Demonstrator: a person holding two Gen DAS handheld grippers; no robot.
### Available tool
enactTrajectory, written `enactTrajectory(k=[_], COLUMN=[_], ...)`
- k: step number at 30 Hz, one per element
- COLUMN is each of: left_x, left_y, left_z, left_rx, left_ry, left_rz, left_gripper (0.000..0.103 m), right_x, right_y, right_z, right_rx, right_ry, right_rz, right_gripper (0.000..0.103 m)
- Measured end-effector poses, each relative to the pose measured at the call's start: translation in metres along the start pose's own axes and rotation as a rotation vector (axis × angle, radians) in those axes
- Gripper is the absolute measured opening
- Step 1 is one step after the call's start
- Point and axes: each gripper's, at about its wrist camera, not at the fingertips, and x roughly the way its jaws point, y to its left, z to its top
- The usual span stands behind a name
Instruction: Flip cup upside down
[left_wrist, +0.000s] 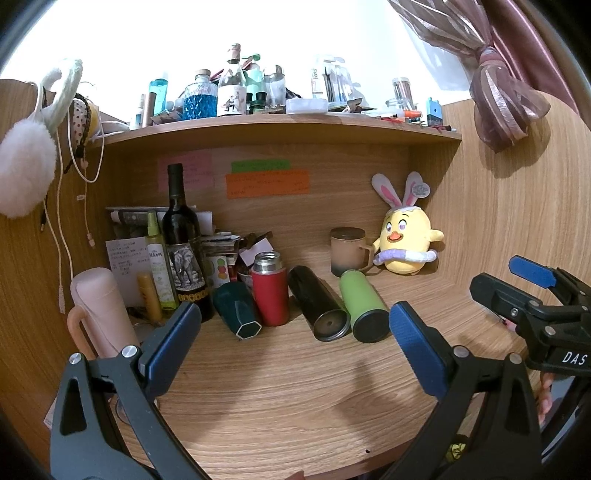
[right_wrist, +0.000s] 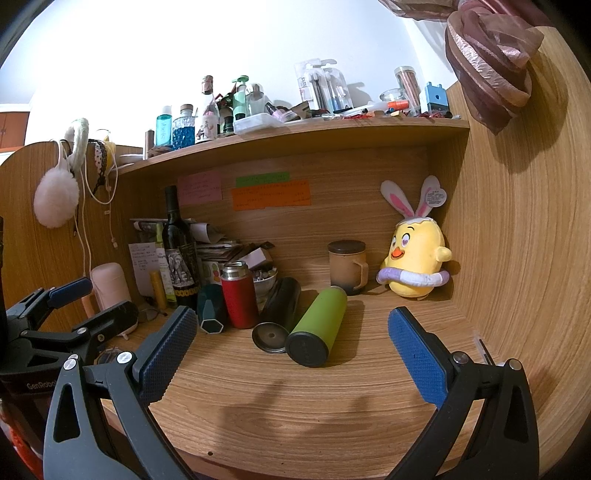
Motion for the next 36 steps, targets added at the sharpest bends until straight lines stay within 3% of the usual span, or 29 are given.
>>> enactTrajectory(k=[9, 15, 24, 26, 28, 32, 36], left_x=[0.023, 0.067, 0.168, 0.191, 0.209, 0.240, 0.259], left_y=[-0.011, -0.026, -0.066, -0.077, -0.089, -0.107, -0.112], left_z=[-0.002, -0.002, 0.003, 0.001, -0.001, -0.005, -0.013], left_rx=[0.048, 0.054, 0.093, 0.100, 0.119, 0.169, 0.168], left_ry=[0.043, 0.145, 0.345, 0.393, 0.435, 0.472, 0.530], left_rz=[-0.020, -0.123, -0.234, -0.252, -0.256, -0.232, -0.242], left_gripper=[0.103, 0.103, 0.103, 0.098, 0.079, 0.077, 0.066], right_x=[0.007, 0.023, 0.052, 0.059, 0.065, 0.075, 0.081], right_y=[-0.007, -0.033, -0.080, -0.089, -0.096, -0.110, -0.116], right_z=[-0.010, -0.020, -0.039, -0.044, -0.048, -0.055, -0.060], right_rx=[0.023, 0.062, 0.129, 0.136, 0.145, 0.172, 0.192], right_ry=[0.017, 0.061, 0.133, 0.146, 0.158, 0.184, 0.199], right_rz=[-0.017, -0.043, -0.079, -0.066, -0.050, -0.046, -0.042], right_gripper=[0.103, 0.103, 0.103, 0.103, 0.103, 0.103, 0.103])
